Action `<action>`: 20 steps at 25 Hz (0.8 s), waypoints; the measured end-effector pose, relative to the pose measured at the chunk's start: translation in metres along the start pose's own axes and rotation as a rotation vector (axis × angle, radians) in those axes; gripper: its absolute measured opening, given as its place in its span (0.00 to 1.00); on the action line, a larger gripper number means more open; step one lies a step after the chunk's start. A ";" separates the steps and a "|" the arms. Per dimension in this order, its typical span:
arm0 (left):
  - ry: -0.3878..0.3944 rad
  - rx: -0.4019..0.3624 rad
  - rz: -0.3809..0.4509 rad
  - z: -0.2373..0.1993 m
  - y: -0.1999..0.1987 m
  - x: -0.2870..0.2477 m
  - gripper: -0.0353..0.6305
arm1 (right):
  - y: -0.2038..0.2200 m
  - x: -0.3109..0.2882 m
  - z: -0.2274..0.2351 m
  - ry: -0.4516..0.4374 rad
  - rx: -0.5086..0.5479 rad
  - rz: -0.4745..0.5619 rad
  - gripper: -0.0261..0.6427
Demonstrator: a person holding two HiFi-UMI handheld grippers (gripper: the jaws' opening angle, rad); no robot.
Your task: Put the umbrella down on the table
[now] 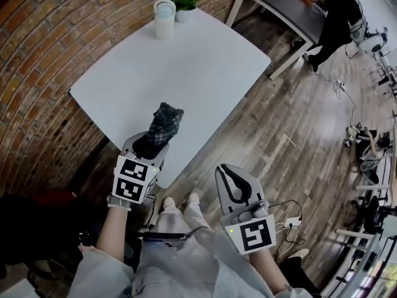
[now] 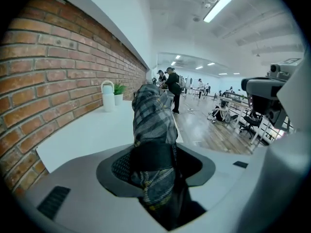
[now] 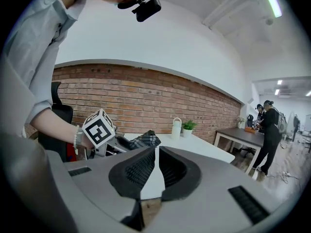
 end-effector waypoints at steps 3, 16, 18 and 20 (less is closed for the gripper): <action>0.009 -0.002 -0.057 -0.007 0.009 -0.026 0.40 | 0.009 -0.005 0.003 0.006 -0.008 -0.018 0.12; 0.011 -0.034 -0.266 -0.025 0.032 -0.097 0.40 | 0.029 -0.019 0.010 0.011 -0.031 -0.067 0.12; 0.006 -0.058 -0.296 -0.025 0.034 -0.103 0.40 | 0.031 -0.021 0.010 0.009 -0.032 -0.067 0.12; 0.001 -0.083 -0.318 -0.024 0.036 -0.108 0.41 | 0.033 -0.022 0.009 0.007 -0.034 -0.072 0.12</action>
Point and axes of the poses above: the fingertips, and each gripper's own axes: x backward along the fingers, z to its right, y out of its underside, the point moved 9 cm from there along x, backward along the fingers, and after that the axes turned 1 degree about -z, right-handed, at the moved point
